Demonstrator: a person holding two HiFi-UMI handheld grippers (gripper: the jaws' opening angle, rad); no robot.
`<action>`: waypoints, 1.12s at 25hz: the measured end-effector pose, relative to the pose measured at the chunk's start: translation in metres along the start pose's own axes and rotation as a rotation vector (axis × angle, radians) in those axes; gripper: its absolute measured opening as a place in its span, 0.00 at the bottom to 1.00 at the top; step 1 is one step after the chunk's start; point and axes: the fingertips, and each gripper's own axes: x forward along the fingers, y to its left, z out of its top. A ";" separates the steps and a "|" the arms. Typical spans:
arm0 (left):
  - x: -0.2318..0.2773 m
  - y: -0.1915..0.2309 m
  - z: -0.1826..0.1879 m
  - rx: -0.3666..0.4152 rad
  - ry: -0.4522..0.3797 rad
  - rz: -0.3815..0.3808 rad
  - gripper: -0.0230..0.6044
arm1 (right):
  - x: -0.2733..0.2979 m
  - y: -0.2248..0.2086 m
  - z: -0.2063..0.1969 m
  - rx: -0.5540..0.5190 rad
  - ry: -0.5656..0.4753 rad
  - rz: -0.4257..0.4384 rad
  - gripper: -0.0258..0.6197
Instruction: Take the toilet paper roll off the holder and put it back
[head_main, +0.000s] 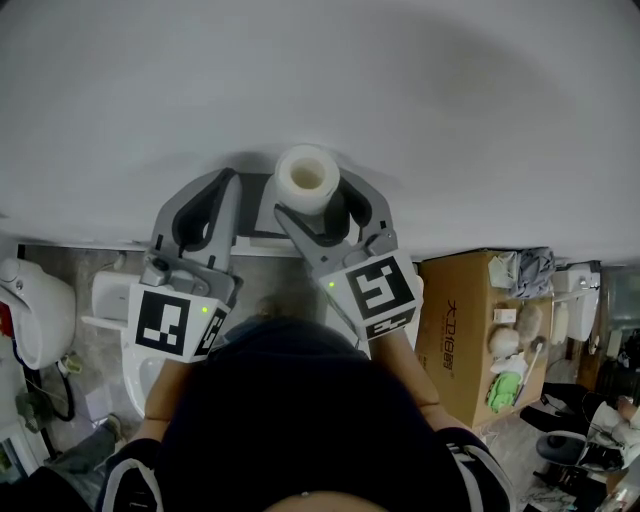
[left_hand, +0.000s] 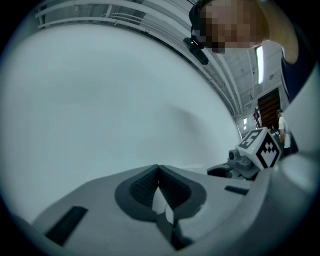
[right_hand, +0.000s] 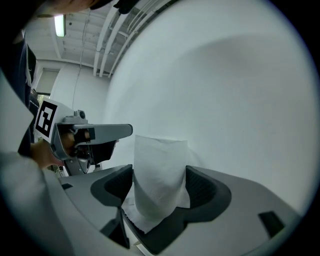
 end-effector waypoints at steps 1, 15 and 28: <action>0.000 0.000 0.000 0.000 0.001 0.000 0.04 | 0.001 0.001 0.000 -0.002 0.005 -0.001 0.54; -0.002 0.004 -0.005 -0.008 0.014 0.006 0.04 | 0.009 -0.008 -0.003 0.011 0.028 -0.047 0.54; -0.003 0.002 -0.007 -0.015 0.013 -0.016 0.04 | 0.001 -0.007 0.009 0.020 -0.026 -0.067 0.52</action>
